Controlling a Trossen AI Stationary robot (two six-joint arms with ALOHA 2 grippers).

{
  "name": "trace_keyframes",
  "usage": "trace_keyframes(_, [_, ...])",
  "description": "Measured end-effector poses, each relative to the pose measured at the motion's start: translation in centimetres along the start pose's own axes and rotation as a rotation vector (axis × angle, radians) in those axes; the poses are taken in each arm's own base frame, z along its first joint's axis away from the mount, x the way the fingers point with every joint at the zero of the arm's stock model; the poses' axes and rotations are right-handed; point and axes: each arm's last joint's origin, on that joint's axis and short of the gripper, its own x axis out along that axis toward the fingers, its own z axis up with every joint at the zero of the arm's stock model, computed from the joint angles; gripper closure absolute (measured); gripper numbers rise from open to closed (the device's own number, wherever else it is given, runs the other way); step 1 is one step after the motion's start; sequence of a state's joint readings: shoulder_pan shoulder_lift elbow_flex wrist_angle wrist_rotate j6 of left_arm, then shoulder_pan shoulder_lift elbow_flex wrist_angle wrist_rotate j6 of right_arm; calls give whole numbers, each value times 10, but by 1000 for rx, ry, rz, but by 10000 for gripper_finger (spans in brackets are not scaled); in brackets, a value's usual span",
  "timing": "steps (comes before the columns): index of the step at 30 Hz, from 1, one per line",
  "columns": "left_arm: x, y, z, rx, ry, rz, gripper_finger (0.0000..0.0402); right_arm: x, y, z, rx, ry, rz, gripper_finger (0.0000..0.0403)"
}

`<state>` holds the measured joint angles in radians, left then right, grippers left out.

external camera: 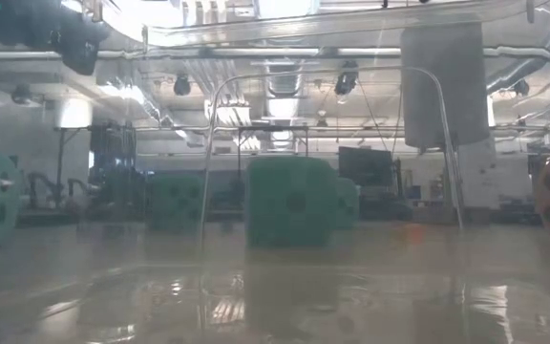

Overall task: Pick & Place Dice
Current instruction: Put the large orange dice into the transparent bin

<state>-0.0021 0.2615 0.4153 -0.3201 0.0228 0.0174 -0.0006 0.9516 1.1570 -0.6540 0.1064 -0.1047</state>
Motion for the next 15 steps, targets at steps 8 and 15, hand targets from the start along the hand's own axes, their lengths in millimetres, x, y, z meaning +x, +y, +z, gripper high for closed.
trace_keyframes(8, [25,2,27,-21,188,14,364,0,1,-3,-15,31,6,369])
trace_keyframes(15, [36,3,47,-60,339,43,364,0,1,-9,-36,89,20,369])
